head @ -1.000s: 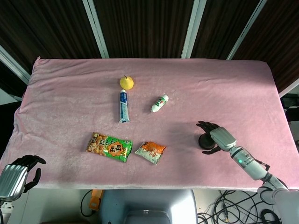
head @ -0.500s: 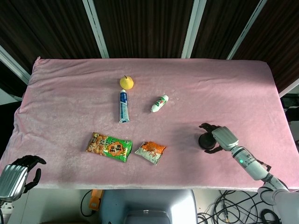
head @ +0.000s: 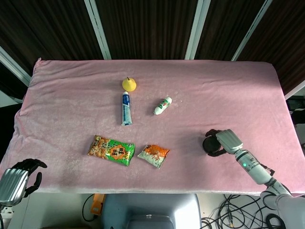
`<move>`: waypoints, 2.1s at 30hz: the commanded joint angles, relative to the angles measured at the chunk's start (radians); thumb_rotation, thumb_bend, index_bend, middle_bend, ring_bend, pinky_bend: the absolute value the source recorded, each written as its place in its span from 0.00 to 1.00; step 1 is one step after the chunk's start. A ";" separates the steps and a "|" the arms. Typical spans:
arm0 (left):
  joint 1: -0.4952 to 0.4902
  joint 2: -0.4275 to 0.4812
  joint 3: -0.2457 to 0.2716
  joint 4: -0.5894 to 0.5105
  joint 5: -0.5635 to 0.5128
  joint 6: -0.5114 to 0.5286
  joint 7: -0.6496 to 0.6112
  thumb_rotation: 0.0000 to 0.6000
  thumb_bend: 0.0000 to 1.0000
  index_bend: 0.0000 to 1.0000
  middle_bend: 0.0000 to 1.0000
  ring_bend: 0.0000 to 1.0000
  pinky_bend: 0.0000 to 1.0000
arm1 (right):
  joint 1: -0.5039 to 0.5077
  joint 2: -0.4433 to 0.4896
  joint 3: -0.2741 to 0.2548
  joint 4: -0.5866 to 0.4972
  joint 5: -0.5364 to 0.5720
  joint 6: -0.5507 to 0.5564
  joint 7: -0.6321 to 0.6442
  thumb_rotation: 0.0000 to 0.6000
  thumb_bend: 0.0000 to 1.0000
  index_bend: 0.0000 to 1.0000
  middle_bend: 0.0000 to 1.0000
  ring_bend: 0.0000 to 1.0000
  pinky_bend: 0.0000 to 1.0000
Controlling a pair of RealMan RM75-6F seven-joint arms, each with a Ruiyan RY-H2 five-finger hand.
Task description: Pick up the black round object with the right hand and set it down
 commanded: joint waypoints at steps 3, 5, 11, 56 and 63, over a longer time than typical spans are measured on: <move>0.000 -0.001 0.000 0.001 0.001 0.000 0.000 1.00 0.57 0.46 0.44 0.35 0.49 | -0.007 -0.011 0.009 0.009 0.009 -0.001 -0.015 1.00 0.18 0.64 0.54 0.63 0.82; 0.000 -0.001 0.000 0.001 0.000 0.000 -0.002 1.00 0.57 0.46 0.44 0.35 0.49 | -0.012 -0.020 0.016 0.018 0.015 0.003 -0.029 1.00 0.19 0.70 0.58 0.65 0.84; 0.000 0.000 -0.002 0.002 -0.001 0.001 -0.005 1.00 0.57 0.46 0.44 0.35 0.49 | -0.032 -0.047 0.057 0.034 0.030 0.100 -0.008 1.00 0.21 0.78 0.62 0.68 0.86; -0.004 -0.001 0.000 -0.007 -0.004 -0.015 0.018 1.00 0.57 0.46 0.44 0.35 0.49 | -0.104 -0.057 0.326 -0.085 0.046 0.748 0.464 1.00 0.22 0.76 0.62 0.68 0.86; -0.005 -0.002 0.004 -0.008 0.000 -0.017 0.022 1.00 0.57 0.46 0.44 0.35 0.49 | -0.103 -0.057 0.308 -0.030 0.059 0.684 0.431 1.00 0.22 0.76 0.62 0.68 0.86</move>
